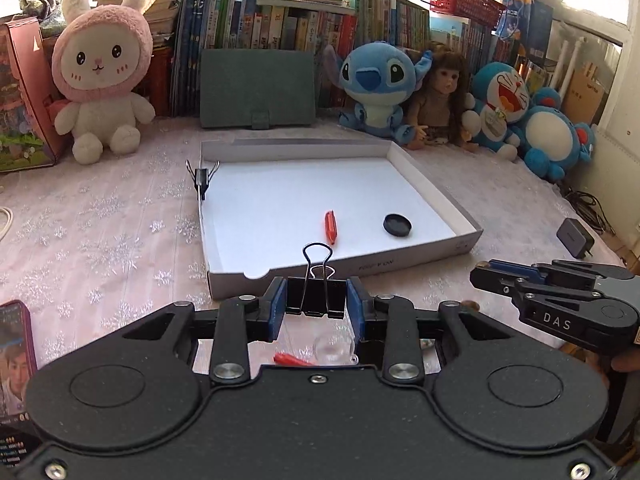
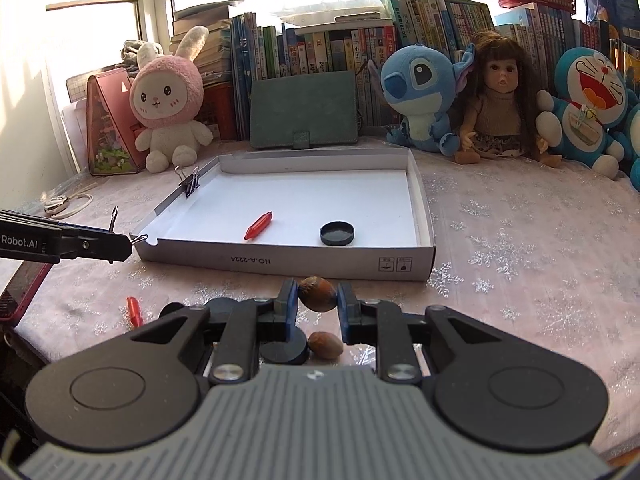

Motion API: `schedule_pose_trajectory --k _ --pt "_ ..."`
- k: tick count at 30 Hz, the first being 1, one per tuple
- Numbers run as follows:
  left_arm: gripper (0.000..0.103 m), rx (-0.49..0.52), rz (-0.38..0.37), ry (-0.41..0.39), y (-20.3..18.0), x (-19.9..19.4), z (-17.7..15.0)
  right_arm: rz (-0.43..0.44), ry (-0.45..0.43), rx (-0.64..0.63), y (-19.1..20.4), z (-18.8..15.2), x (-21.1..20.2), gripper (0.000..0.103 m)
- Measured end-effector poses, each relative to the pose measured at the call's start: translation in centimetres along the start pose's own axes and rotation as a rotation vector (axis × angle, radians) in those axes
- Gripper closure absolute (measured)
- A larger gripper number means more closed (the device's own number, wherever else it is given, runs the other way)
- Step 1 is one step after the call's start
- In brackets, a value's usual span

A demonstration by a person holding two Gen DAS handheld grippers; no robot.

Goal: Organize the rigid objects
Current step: 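Carry the clip and nut into the tray and open both tools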

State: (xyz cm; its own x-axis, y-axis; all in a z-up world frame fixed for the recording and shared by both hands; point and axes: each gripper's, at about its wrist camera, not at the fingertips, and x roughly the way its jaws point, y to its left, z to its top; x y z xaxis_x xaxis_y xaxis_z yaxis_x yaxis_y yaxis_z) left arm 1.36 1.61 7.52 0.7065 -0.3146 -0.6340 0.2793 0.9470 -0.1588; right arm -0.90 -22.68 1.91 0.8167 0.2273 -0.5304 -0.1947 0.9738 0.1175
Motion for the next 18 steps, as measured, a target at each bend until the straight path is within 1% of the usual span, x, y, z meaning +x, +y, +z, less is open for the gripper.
schedule_pose_trajectory --k 5,9,13,18 --pt "0.072 -0.054 0.005 0.018 0.8 3.2 3.4 -0.024 0.030 0.044 -1.8 3.2 1.8 0.078" --pt "0.072 -0.054 0.033 0.047 0.8 6.3 5.5 -0.018 0.108 0.109 -3.5 5.6 4.4 0.078" --pt "0.072 -0.080 0.048 0.106 1.3 9.4 6.6 -0.013 0.175 0.156 -4.6 7.2 6.9 0.078" --pt "0.072 -0.079 0.084 0.158 1.6 12.5 6.8 -0.053 0.231 0.133 -4.6 8.1 9.6 0.078"
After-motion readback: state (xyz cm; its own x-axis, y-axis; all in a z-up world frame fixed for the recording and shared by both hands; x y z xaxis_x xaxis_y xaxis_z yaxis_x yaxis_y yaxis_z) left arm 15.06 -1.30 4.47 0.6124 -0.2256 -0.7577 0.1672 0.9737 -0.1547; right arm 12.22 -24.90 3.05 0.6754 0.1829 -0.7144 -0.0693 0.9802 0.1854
